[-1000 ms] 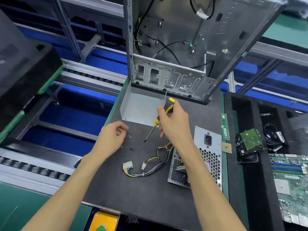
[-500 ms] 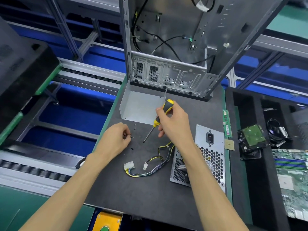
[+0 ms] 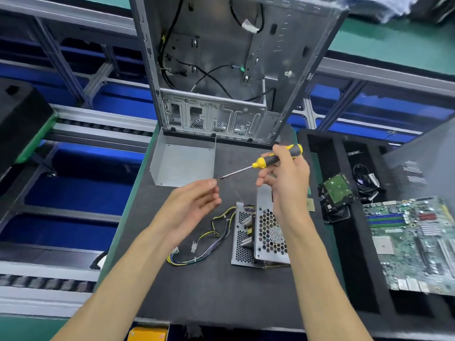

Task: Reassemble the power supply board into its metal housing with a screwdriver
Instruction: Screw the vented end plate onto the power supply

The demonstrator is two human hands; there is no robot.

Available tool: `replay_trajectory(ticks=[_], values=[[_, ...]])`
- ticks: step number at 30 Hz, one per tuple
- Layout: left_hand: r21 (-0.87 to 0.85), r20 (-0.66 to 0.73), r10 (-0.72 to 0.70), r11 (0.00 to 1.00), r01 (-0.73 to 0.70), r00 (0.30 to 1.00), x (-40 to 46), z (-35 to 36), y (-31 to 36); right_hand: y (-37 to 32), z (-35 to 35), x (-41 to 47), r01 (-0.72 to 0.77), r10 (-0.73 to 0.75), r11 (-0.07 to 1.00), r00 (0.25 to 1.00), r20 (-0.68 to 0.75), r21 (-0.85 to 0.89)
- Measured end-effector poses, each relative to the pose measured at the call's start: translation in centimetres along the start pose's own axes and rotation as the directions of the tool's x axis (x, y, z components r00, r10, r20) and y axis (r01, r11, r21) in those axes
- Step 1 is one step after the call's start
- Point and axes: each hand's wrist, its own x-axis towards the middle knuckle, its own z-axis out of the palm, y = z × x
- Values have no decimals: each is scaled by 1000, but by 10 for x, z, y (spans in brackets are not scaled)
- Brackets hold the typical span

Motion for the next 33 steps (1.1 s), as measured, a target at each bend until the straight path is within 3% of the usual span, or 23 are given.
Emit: replay_trajectory(ticks=[4, 11, 19, 24, 29, 33], values=[[-44, 39, -10, 999, 12, 999, -1, 20, -8, -9, -20, -7, -14, 16, 998, 999, -39, 61], [75, 78, 80, 993, -86, 994, -13, 46, -16, -15, -44, -16, -10, 14, 996, 999, -49, 92], [191, -71, 213, 962, -196, 974, -27, 71, -29, -17, -65, -25, 19, 3, 983, 993, -118, 180], [270, -52, 234, 939, -212, 971, -34, 79, -34, -18, -72, -29, 3, 12, 980, 997, -73, 199], [186, -64, 237, 957, -222, 969, -36, 81, -35, -17, -77, -31, 13, -2, 976, 999, -50, 220], [419, -49, 359, 854, -307, 932, -39, 85, -38, -18, -82, -32, 20, -14, 974, 1000, -27, 224]])
